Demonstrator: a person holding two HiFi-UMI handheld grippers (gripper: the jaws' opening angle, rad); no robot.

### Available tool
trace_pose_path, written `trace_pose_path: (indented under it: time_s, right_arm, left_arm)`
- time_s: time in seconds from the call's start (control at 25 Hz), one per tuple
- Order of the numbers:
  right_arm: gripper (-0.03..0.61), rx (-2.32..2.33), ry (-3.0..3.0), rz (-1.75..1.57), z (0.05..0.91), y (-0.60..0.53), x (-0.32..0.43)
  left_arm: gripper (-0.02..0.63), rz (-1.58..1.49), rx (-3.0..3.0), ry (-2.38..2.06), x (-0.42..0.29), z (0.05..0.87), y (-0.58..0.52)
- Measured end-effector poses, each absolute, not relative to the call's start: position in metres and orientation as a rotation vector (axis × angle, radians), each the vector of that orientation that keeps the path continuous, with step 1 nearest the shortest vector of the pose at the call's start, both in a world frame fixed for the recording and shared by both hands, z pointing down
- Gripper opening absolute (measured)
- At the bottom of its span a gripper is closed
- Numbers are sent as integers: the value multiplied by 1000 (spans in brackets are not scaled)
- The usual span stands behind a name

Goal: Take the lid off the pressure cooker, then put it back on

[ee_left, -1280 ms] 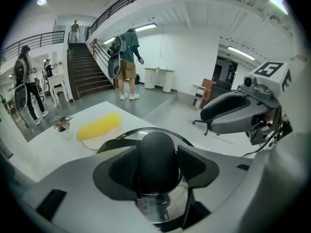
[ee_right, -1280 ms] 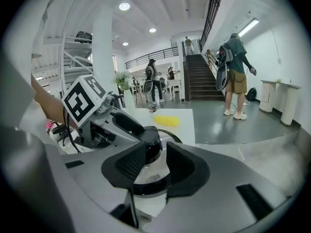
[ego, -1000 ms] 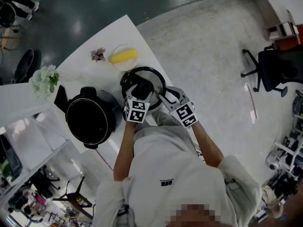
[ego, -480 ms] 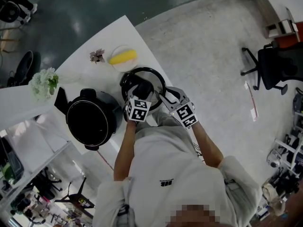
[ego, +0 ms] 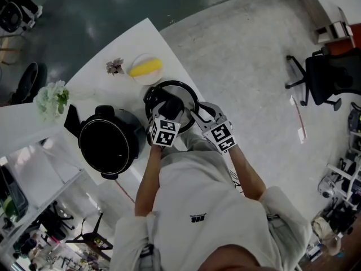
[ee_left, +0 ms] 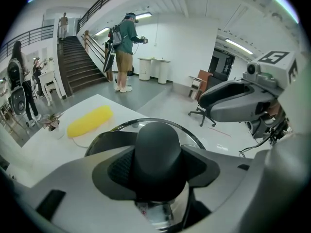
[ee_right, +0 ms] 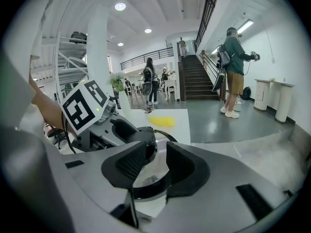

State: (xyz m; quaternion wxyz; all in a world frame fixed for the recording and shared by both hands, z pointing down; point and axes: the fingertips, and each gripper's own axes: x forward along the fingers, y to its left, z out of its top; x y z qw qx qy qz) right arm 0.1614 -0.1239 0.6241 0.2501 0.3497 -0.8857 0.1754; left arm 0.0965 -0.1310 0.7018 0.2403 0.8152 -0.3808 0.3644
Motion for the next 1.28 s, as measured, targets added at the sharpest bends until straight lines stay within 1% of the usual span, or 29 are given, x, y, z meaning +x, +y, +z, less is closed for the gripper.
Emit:
trace_pose_path:
  time_s: [0.44,0.84,1.28]
  right_arm:
    - [133,971,-2447,429,595,-126,155]
    - [133,950,-2517,336,535,-129,137]
    - [133,927,-2605,241,479,-135,120]
  left_arm:
    - [287,981,2291,-1037,95,657,-128]
    - [287,911,2353,-1046,91,600,-136]
    - [287,905,2389,-1063,73,532,-141]
